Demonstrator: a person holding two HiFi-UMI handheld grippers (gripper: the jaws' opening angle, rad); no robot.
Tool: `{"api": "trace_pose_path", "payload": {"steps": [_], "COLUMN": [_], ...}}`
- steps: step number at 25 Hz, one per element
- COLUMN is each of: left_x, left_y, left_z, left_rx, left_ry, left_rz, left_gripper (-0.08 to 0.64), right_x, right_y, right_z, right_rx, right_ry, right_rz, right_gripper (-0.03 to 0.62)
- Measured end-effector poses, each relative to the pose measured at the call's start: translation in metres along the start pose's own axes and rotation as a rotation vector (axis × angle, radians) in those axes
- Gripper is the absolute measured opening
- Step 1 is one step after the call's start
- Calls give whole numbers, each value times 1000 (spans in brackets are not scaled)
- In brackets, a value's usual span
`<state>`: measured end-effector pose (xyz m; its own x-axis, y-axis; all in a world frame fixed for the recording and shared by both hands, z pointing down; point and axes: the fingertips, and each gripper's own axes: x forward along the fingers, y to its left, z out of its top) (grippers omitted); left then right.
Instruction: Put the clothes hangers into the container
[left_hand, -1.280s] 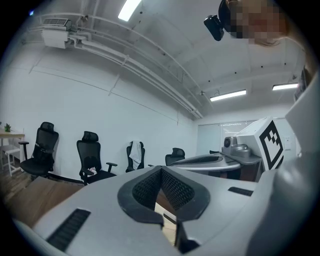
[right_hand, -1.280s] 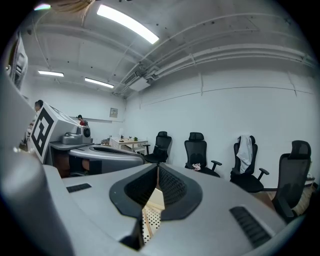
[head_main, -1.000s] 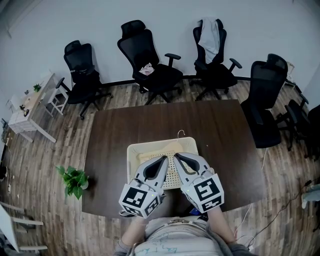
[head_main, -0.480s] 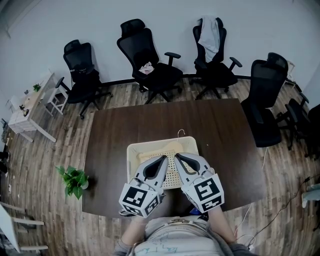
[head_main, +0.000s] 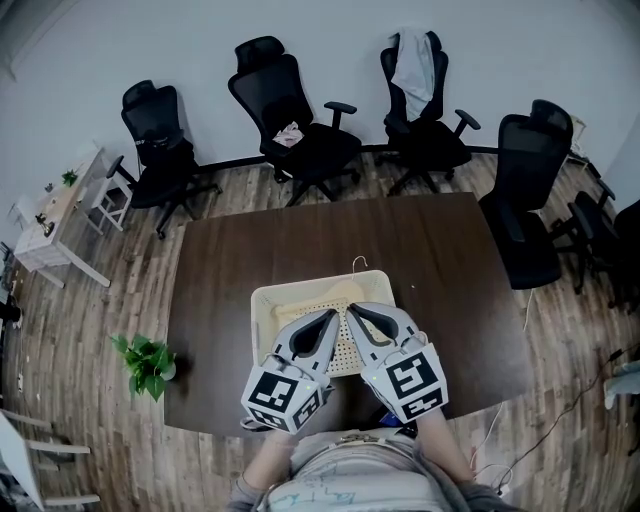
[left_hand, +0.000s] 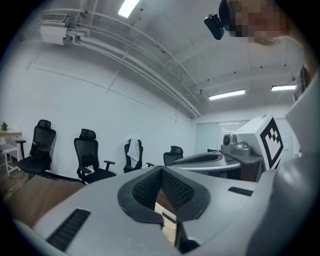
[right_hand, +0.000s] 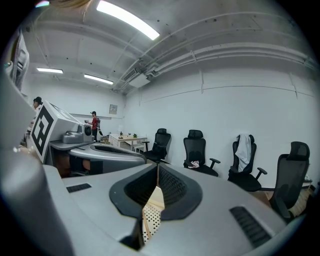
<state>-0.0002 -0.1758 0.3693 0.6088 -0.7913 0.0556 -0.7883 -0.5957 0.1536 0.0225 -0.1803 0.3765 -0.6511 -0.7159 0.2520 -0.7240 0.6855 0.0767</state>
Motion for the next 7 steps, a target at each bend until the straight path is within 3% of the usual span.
{"api": "trace_pose_path", "payload": {"steps": [7], "left_x": [3], "left_y": [0], "left_z": [0], "left_rx": [15], "left_ry": [3], "left_rz": [0], "left_gripper": [11], "right_x": [2], "right_y": [-2], "right_z": [-2], "right_rx": [6], "right_ry": [3], "right_rz": [-4], "right_gripper": [23]}}
